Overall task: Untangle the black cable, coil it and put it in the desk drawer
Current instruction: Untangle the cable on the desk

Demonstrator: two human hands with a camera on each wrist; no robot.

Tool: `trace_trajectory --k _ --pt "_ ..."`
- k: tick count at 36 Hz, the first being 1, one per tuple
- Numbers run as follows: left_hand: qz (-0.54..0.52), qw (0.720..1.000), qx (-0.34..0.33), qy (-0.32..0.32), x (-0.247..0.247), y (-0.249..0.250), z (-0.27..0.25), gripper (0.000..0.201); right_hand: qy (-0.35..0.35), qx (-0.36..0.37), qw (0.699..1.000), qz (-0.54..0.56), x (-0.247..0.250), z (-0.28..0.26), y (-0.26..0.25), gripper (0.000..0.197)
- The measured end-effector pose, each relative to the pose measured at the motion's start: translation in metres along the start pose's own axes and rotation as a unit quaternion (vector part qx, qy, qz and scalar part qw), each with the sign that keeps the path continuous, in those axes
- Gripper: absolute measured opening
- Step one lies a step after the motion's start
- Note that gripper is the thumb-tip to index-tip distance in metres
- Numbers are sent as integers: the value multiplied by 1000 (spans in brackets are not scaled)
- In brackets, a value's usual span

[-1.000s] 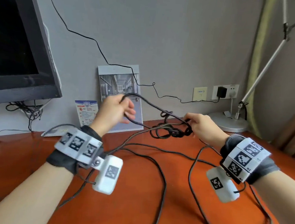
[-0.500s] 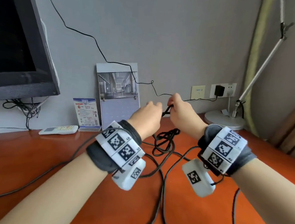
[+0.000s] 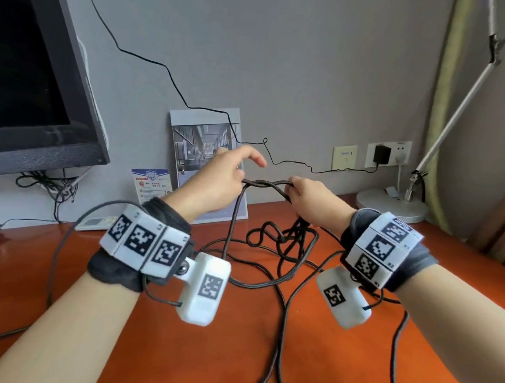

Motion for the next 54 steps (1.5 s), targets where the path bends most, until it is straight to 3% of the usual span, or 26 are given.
trace_trajectory --k 6,9,11,14,19,22,24,27,30,32,36,41,46,49,54 --pt "91 996 14 0 -10 -1 -3 28 36 38 992 113 9 -3 -9 15" --pt "86 996 10 5 -11 2 -1 27 102 91 989 -55 6 -9 -18 29" --pt "95 995 2 0 -12 6 1 28 165 124 960 -188 2 -11 -23 28" --pt "103 995 -13 -6 -14 9 2 30 158 141 936 -280 -2 -8 -23 27" --pt "29 999 -28 3 -2 -7 2 32 107 151 951 -248 0 -7 -7 21" --pt "-12 999 -34 1 4 -15 -1 35 77 159 962 -208 -3 -8 -1 29" --pt "-27 999 -28 -10 5 -20 -2 36 95 157 962 -200 -4 -8 -1 33" --pt "-12 999 1 -40 0 -25 -1 35 181 158 936 -256 -4 -10 -4 37" --pt "43 998 24 -36 -7 -20 -1 27 191 232 907 -294 -10 -13 -20 36" --pt "44 999 6 -23 -11 -13 0 30 181 256 905 -286 -13 -13 -27 28" --pt "49 998 -11 -35 -15 -7 3 35 93 194 950 -227 -11 -11 -31 25" --pt "59 997 -12 -56 -23 -10 3 35 11 159 980 -116 -6 -15 -33 24" --pt "71 995 -14 -72 -28 -7 -2 35 -22 49 981 -187 -2 -3 -30 19" --pt "87 995 -19 -42 -21 -11 -5 37 -10 -6 974 -227 6 3 -12 18" --pt "88 993 25 76 21 -39 -5 38 -21 -106 972 -207 17 0 42 19"
Point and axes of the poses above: each hand's wrist, its own z-axis towards the middle knuckle, its own x-axis out of the back of the hand, y = z × x, the point moved 1 cm from there along z, towards the middle knuckle, and after that the axes turned 10 degrees about -y, right-handed, at the moved point
